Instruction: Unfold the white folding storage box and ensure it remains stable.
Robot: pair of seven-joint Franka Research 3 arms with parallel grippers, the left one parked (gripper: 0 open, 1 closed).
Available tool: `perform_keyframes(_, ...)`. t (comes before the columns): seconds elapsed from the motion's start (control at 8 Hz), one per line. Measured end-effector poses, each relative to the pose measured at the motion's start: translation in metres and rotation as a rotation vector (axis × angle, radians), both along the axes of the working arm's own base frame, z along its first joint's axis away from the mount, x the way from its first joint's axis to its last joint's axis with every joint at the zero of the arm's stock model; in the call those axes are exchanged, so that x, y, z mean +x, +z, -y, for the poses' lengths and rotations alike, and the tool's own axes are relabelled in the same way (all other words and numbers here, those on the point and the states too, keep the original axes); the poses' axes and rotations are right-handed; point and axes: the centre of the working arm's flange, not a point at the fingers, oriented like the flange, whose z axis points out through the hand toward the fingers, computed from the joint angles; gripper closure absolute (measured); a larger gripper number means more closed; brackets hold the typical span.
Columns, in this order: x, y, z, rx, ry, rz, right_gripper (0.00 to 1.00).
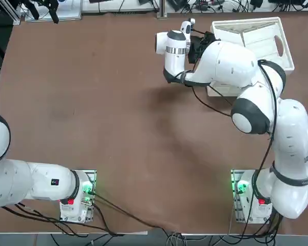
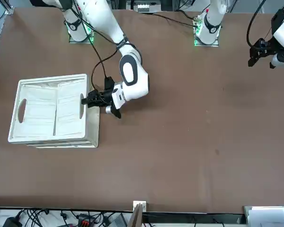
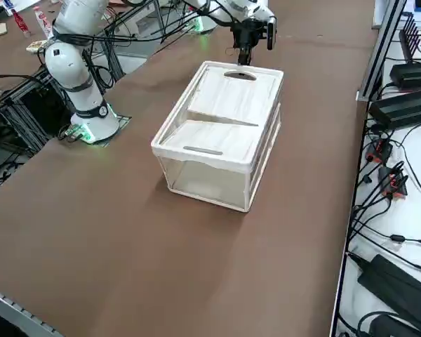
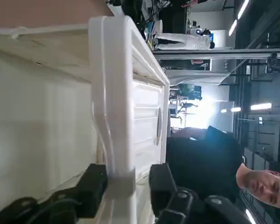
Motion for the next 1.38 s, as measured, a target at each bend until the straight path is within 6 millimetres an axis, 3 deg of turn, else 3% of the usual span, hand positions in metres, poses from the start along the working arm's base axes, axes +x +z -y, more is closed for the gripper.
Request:
perform_keyframes(0.25,0.002,0.014,-0.001,-0.037,0.002,0.030,0.07)
perform_keyframes(0.38,0.001,0.033,-0.006,-0.055,0.007,0.051,0.03)
perform_keyframes(0.62,0.004,0.066,-0.012,-0.022,0.004,0.086,0.02)
perform_keyframes(1.0,0.006,0.088,-0.017,0.076,-0.024,0.053,0.01)
perform_keyframes(1.12,0.009,0.108,-0.015,0.159,-0.040,0.003,0.01)
perform_keyframes(1.38,0.021,0.183,0.016,0.398,-0.046,-0.107,0.01)
